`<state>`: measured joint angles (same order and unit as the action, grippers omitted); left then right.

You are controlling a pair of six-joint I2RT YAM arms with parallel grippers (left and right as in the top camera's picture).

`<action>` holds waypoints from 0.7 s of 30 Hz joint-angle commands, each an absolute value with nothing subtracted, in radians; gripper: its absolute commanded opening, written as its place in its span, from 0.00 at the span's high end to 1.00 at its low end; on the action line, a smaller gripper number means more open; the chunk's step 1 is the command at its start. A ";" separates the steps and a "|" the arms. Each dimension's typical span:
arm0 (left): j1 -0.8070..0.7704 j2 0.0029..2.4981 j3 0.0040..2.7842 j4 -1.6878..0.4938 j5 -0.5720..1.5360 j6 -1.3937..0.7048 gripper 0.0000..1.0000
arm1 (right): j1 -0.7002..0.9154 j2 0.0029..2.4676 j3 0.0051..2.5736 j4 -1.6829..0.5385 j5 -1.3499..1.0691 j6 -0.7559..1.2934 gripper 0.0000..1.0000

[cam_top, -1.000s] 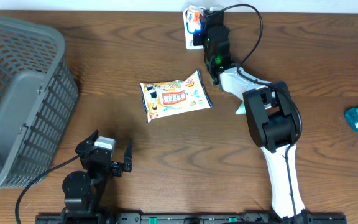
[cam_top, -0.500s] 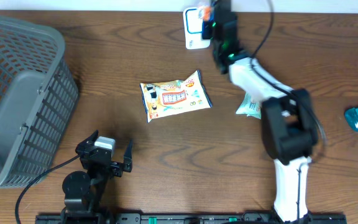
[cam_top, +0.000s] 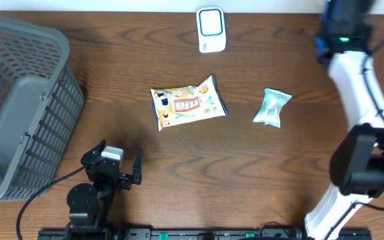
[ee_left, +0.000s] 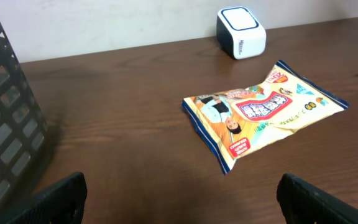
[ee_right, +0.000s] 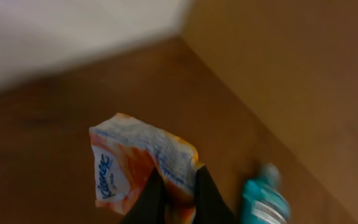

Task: Scan the item barcode
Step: 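Carry the tissue pack to the right table edge and release it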

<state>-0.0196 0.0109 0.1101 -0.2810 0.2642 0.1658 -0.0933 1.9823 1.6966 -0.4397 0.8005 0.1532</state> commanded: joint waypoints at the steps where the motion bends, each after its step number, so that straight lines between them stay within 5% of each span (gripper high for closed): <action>1: -0.014 0.006 0.094 -0.303 0.277 0.183 0.02 | -0.214 2.046 1.686 -0.493 0.759 0.269 0.99; 13: -0.014 0.006 0.094 -0.303 0.277 0.183 0.02 | -0.455 2.233 1.686 -0.537 0.557 0.292 0.98; 15: -0.014 0.006 0.094 -0.303 0.277 0.183 0.02 | -0.468 2.238 1.686 -0.540 0.559 0.288 0.91; 17: -0.014 0.006 0.094 -0.303 0.277 0.183 0.02 | -0.472 2.223 1.687 -0.543 0.562 0.247 0.72; 18: -0.014 0.006 0.094 -0.303 0.277 0.183 0.02 | -0.472 2.209 1.687 -0.542 0.562 0.214 0.53; 19: -0.014 0.006 0.094 -0.303 0.277 0.183 0.02 | -0.471 2.187 1.687 -0.538 0.562 0.184 0.02; 21: -0.014 0.006 0.094 -0.303 0.277 0.183 0.02 | -0.466 2.136 1.687 -0.534 0.554 0.186 0.01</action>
<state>-0.0196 0.0109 0.1101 -0.2810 0.2642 0.1658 -0.4683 2.2265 1.6875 -0.5381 0.5629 0.2291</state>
